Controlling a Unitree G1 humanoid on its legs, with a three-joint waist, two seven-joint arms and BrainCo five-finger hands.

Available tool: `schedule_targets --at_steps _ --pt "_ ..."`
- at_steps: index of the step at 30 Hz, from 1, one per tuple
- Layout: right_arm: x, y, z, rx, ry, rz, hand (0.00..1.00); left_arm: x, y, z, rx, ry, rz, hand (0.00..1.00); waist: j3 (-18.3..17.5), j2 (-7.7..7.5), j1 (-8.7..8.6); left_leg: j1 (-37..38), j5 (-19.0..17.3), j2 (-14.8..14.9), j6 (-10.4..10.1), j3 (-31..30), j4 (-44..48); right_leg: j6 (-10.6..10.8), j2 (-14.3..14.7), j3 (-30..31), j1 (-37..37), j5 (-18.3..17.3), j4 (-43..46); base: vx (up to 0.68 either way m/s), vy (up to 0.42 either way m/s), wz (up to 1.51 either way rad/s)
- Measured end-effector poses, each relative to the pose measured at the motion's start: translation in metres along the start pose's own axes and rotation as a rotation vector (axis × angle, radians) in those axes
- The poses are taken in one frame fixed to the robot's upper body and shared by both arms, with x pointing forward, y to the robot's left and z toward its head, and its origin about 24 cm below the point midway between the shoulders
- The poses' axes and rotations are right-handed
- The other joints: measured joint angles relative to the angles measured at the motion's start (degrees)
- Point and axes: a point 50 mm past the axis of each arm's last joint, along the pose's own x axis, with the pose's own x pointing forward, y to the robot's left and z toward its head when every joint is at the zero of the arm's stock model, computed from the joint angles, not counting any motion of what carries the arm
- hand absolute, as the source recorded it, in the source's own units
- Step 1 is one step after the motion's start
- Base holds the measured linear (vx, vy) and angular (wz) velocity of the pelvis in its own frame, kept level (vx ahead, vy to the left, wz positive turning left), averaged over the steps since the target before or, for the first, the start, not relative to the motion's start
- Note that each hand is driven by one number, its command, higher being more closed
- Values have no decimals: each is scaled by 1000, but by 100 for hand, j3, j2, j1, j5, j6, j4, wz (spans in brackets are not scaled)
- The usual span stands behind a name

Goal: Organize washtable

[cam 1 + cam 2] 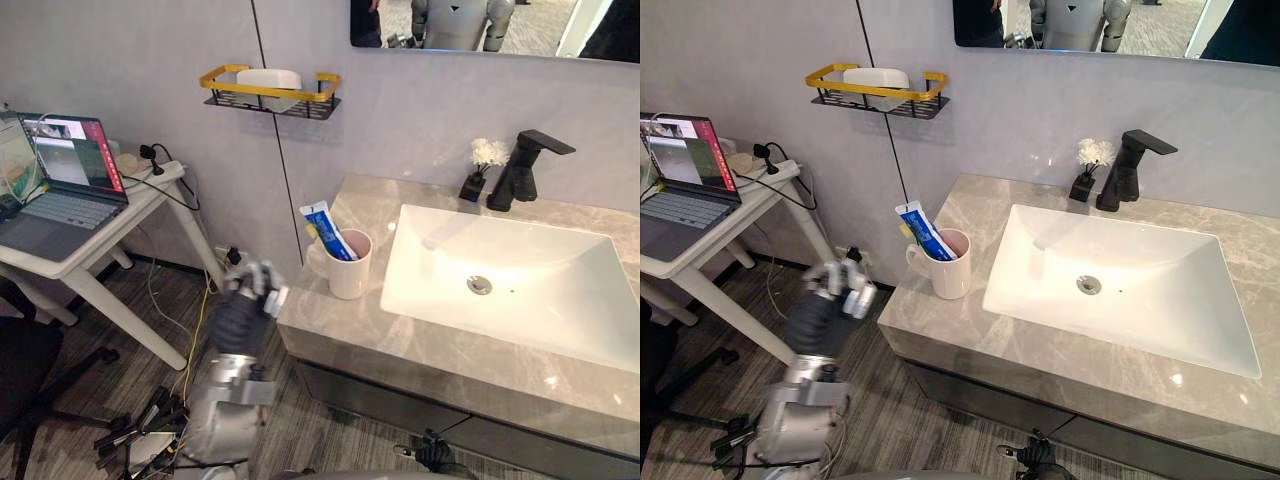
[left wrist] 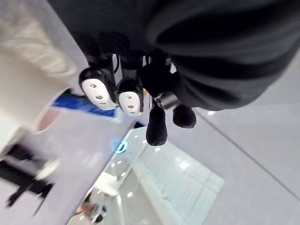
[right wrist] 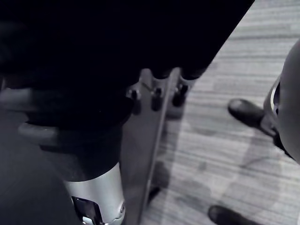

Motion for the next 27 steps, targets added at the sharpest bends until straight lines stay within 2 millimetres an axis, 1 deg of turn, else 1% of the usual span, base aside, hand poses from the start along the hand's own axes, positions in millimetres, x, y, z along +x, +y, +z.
schedule_targets --at_steps 1,2,4,6,9,11,12,14,16,18,21,23,27 --pt "0 0 -1 -5 4 2 0 0 -2 -11 -24 61 -21 100 -11 1 -10 -3 -1 33 -1 91 -18 -15 21 88 -63 18 -24 33 -10 -31" --pt "0 0 -1 -7 4 1 0 0 -4 -15 -32 84 -29 100 -11 1 -37 -9 -1 35 -1 126 -19 -16 34 118 -71 34 -57 38 -4 -31" --pt "0 -3 0 -11 -1 2 0 6 -6 -32 -36 156 -63 100 -43 10 -132 5 -1 39 -2 251 -15 -23 44 226 -147 47 -81 46 4 -24" --pt "0 -3 0 -11 -3 13 0 13 -8 -39 -18 181 -89 100 -47 9 -149 2 0 46 -2 299 -2 -32 46 286 -184 59 -85 42 7 -19" --pt "0 -3 1 -11 -7 14 0 22 -9 -46 53 201 -122 100 -48 -2 -173 3 0 72 -2 402 12 -43 42 402 -247 73 -85 4 1 -20" --pt "1 -3 3 -12 -14 18 0 24 -2 -53 127 235 -118 100 -37 -6 -241 64 -2 98 -2 511 -31 -117 91 498 -221 171 -213 -11 -4 -23" --pt "1 -2 5 -12 -19 24 0 24 2 -57 158 251 -105 100 -26 -8 -294 85 -3 111 -2 560 -36 -119 100 549 -235 185 -216 -20 -7 -22" --pt "1 -2 10 -11 -41 31 0 25 10 -66 224 292 -90 100 21 -16 -316 131 -21 132 -23 639 -43 -143 144 657 -254 202 -219 -48 -2 -26" --pt "1 -2 12 -10 -52 33 0 27 13 -67 266 295 -87 100 73 -23 -367 142 -27 176 -30 690 -60 -169 181 691 -273 220 -239 -70 -18 -18" --pt "1 -1 16 -12 -67 35 0 29 20 -60 318 269 -59 100 114 -34 -426 145 -24 251 -33 808 -141 -209 241 796 -374 248 -246 -75 -29 -24" --pt "0 -2 19 -18 -92 33 0 31 29 -52 357 238 -20 100 182 -17 -448 134 -21 334 -44 920 -186 -226 284 887 -429 260 -244 -58 -29 -23" --pt "-2 -3 19 -16 -101 31 0 32 30 -50 350 223 -2 100 183 -6 -443 90 -22 345 -47 946 -188 -226 306 947 -492 261 -243 -13 -19 -8" --pt "-2 -3 20 -24 -107 31 0 27 40 -46 380 212 58 100 186 -7 -441 181 -1 367 -78 1014 -231 -240 335 974 -509 272 -244 56 -5 -10"
